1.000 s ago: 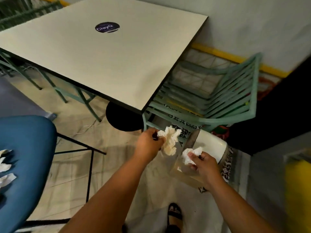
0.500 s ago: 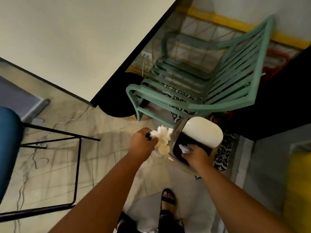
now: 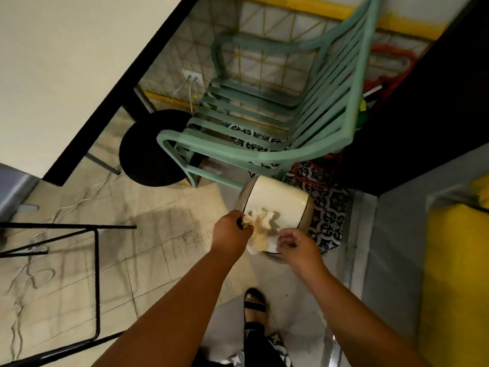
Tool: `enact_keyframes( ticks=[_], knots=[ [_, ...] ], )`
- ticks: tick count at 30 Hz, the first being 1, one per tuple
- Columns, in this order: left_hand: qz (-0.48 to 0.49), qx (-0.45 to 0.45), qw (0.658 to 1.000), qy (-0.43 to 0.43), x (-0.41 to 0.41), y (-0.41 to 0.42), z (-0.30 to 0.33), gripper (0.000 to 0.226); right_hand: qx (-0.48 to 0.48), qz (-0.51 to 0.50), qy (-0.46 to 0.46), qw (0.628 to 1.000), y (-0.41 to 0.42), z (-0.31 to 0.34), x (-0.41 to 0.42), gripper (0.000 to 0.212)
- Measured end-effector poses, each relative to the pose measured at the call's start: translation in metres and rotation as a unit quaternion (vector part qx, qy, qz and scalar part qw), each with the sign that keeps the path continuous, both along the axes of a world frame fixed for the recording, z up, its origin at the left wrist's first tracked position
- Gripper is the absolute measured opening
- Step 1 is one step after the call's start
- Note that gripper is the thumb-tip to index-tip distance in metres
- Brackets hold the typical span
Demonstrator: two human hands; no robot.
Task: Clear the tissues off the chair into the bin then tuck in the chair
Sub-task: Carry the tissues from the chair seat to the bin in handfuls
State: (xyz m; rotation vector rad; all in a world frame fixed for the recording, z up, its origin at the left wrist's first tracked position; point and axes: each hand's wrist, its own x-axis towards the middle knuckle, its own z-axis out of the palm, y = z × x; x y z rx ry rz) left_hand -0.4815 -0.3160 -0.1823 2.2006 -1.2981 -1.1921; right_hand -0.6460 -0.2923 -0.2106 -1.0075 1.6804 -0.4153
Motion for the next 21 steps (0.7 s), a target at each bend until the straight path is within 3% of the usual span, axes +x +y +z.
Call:
enact_keyframes(
  ticks=[5, 12, 16, 21],
  knots=[
    [-0.032, 0.01, 0.998, -0.052, -0.039, -0.013, -0.019, 0.024, -0.02, -0.057, -0.045, 0.997, 0.015, 0.012, -0.03, 0.019],
    [0.015, 0.091, 0.994, -0.063, -0.078, -0.022, -0.054, 0.028, -0.006, -0.115, -0.06, 0.992, 0.035, 0.005, -0.059, 0.015],
    [0.049, 0.132, 0.99, 0.012, -0.084, -0.018, -0.059, 0.043, 0.009, -0.129, -0.07, 0.989, 0.038, 0.002, -0.06, 0.017],
    [0.063, 0.111, 0.986, 0.11, -0.07, 0.001, -0.045, 0.021, 0.006, -0.097, -0.075, 0.992, 0.034, 0.01, -0.049, 0.016]
  ],
)
